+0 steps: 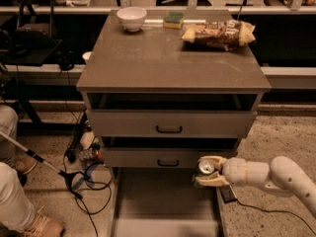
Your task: Pick green can from bottom drawer and place on counter
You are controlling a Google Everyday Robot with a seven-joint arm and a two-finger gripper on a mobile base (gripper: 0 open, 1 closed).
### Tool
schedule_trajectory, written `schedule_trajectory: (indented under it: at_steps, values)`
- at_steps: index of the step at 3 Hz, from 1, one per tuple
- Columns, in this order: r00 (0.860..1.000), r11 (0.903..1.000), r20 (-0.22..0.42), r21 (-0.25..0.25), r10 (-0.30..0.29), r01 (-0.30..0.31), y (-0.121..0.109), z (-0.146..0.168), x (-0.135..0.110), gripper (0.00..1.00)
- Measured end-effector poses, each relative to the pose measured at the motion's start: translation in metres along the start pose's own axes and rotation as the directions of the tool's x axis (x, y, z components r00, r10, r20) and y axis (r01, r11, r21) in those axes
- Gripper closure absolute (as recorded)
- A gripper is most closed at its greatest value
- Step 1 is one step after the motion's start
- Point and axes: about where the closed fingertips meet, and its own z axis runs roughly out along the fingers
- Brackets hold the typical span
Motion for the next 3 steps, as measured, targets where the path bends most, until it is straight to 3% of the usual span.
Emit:
schedule_trajectory:
  at_steps: [2, 3]
  values:
    - [0.998, 0.9911, -0.054, 0.127, -0.033, 0.039, -0.055, -0.079, -0.07, 1.0]
    - [0.994, 0.9834, -0.074, 0.154, -0.085, 0.096, -0.061, -0.106, -0.101, 1.0]
